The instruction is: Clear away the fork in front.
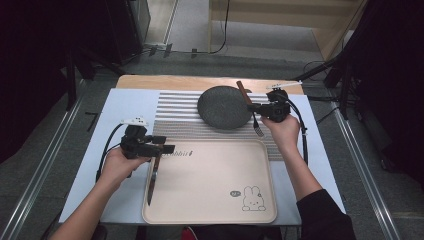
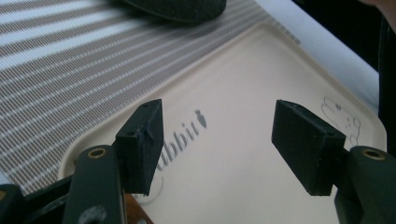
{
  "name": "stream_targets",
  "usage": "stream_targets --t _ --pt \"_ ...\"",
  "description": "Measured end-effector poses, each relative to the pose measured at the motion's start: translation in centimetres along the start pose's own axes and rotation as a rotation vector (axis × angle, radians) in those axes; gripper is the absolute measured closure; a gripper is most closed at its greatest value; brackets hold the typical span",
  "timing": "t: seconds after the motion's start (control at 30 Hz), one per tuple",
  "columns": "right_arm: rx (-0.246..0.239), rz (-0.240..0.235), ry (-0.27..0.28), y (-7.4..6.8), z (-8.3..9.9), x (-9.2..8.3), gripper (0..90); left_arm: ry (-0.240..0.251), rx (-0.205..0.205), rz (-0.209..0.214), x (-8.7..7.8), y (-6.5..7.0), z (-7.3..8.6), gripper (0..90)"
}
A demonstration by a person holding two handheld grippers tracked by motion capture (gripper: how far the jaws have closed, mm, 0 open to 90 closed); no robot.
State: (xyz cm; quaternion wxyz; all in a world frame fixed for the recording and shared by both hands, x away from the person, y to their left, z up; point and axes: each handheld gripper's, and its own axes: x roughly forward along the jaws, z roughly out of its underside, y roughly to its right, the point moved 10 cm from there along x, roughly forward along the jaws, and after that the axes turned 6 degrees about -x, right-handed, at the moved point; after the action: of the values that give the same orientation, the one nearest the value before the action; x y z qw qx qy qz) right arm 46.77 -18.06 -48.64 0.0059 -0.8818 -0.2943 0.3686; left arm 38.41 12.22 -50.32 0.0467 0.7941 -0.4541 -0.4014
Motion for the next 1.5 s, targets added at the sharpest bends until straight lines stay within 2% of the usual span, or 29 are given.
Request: stream_targets --t 0.2,0.4,0.67,0.93,1.13,1.37,1.47,1.5 --pt "-0.025 -0.022 0.01 -1.4 -0.3 0.3 76.1 0.01 0.035 -0.02 0.4 0.3 -2.2 33.7" --pt "-0.047 -0.041 0.022 -2.6 -0.6 0.5 76.2 0.038 0.051 -0.017 1.0 0.8 -4.8 33.6" --pt "-0.057 -0.06 0.032 -3.4 -0.8 0.7 76.1 0.045 0.061 -0.019 2.7 1.6 -7.7 33.6" --pt "-0.069 -0.071 0.047 -3.9 -0.8 0.6 76.1 0.052 0.078 -0.012 4.4 2.9 -9.7 33.4" --pt "-0.083 -0.081 0.059 -4.4 -0.8 0.9 76.1 0.064 0.073 -0.012 5.5 2.7 -11.0 33.4" --pt "-0.109 -0.092 0.063 -5.4 -0.9 1.2 76.1 0.084 0.066 -0.001 6.6 3.2 -12.5 33.5" --pt "-0.113 -0.1 0.063 -5.7 -0.8 1.4 76.1 0.075 0.099 -0.041 7.1 3.3 -12.9 33.4" --pt "-0.116 -0.098 0.064 -5.8 -0.8 1.5 76.1 0.076 0.102 -0.038 7.2 3.4 -13.0 33.4"
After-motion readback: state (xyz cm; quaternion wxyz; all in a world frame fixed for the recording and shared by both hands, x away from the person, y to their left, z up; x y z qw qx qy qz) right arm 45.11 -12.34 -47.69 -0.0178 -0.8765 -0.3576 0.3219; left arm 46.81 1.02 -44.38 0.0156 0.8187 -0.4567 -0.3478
